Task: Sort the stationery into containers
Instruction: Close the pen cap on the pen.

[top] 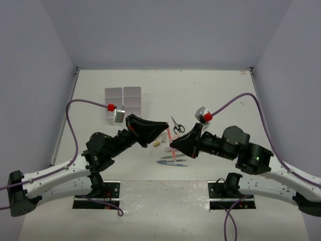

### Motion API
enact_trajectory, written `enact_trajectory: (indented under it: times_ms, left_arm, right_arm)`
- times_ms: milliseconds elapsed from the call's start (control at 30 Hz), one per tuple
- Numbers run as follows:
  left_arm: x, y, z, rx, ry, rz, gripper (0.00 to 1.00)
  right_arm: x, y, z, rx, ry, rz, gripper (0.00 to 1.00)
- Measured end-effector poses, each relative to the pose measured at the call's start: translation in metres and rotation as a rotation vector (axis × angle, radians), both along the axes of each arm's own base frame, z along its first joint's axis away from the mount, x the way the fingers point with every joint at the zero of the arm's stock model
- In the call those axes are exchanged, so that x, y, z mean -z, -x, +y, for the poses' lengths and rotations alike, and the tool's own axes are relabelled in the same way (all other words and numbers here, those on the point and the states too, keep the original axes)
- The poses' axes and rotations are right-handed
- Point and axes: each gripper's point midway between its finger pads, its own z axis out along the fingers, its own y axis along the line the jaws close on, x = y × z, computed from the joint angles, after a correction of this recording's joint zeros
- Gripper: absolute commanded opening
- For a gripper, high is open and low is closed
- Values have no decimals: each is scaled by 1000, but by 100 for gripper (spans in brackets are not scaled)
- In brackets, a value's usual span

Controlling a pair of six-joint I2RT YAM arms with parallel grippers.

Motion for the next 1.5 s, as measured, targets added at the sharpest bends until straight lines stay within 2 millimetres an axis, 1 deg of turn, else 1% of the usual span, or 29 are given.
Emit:
enact_trajectory:
  times_ms: [267, 433, 567, 667, 700, 767, 833, 867, 900, 967, 1033, 1067, 1200, 1267, 1400, 1433, 1467, 1500]
  left_arm:
    - [-4, -3, 4, -18, 39, 12, 0]
    - [-7, -5, 6, -31, 57, 20, 0]
    - [-7, -7, 8, -44, 67, 27, 0]
    - [-1, -10, 11, -61, 67, 42, 0]
    - [0, -10, 11, -64, 66, 44, 2]
    - [1, -10, 11, -64, 65, 44, 19]
    - [0, -10, 11, -64, 61, 42, 30]
    - [2, -10, 9, -61, 49, 40, 37]
    - [5, -9, 7, -55, 35, 43, 39]
    - [11, -9, 3, -47, 4, 50, 40]
    - [14, -10, 1, -46, -19, 52, 36]
    - [14, -10, 1, -46, -26, 52, 32]
    - [11, -9, 0, -42, -35, 44, 7]
    - [9, -6, -1, -29, -34, 38, 1]
    - [7, -2, -3, -7, -39, 31, 0]
    - [7, -1, -4, -1, -42, 27, 0]
    - [7, 0, -5, 5, -46, 20, 0]
    - [6, 1, -5, 12, -50, 12, 0]
  right_arm:
    - [-6, -2, 6, 5, -31, 14, 0]
    - [-15, -6, 7, 30, -78, 26, 0]
    - [-14, -10, 8, 55, -101, 38, 0]
    - [-10, -11, 10, 59, -106, 44, 0]
    - [-9, -11, 11, 58, -104, 46, 0]
    - [-9, -11, 12, 55, -105, 46, 0]
    - [-10, -12, 13, 53, -110, 43, 0]
    - [-13, -12, 14, 53, -121, 38, 0]
    - [-18, -13, 15, 54, -137, 29, 0]
    - [-23, -14, 14, 59, -155, 16, 0]
    - [-23, -16, 14, 66, -157, 13, 0]
    - [-24, -16, 14, 68, -158, 12, 0]
    - [-25, -19, 13, 78, -160, 5, 0]
    - [-24, -19, 13, 77, -156, -1, 0]
    - [-24, -19, 14, 73, -154, -7, 0]
    - [-24, -19, 14, 72, -154, -8, 4]
    - [-24, -18, 14, 68, -153, -9, 18]
    - [-24, -17, 15, 60, -152, -11, 37]
